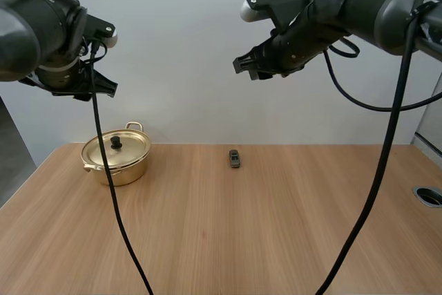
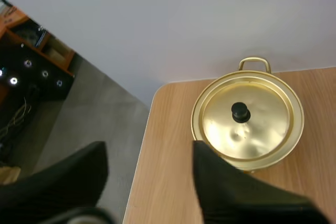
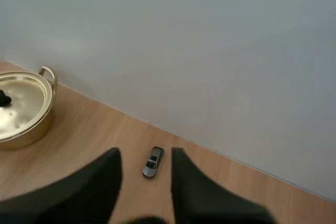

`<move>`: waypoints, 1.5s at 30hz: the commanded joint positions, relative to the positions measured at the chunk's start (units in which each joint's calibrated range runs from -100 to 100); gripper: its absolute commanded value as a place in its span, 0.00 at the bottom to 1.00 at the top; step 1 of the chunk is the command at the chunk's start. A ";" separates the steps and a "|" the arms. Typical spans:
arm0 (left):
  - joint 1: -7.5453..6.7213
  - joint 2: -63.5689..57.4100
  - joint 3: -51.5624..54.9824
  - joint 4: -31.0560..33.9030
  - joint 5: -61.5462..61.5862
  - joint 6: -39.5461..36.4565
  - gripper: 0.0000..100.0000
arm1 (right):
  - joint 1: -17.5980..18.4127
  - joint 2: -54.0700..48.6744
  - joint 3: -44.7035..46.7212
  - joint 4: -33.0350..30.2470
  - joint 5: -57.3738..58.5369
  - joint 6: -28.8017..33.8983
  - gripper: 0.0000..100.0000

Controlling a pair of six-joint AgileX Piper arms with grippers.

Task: Open the pot, put the car inside, and close it

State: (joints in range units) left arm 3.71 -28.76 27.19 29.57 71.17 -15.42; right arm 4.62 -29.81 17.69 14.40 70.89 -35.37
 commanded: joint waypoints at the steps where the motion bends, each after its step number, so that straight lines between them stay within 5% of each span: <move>1: 0.00 1.56 -0.02 -1.12 -3.23 1.43 1.00 | 0.00 0.04 -0.16 -0.04 5.75 -2.33 1.00; 30: 0.00 11.30 -0.02 -15.36 -8.04 1.35 1.00 | 0.00 0.04 -0.04 5.67 20.20 -2.65 1.00; 45: 0.00 18.51 -0.02 -15.63 -15.84 1.77 1.00 | -0.13 0.04 -0.04 10.59 22.25 -2.65 1.00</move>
State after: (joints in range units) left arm 3.71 -10.26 27.19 13.91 55.81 -13.97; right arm 4.47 -29.81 17.64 24.28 92.98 -38.06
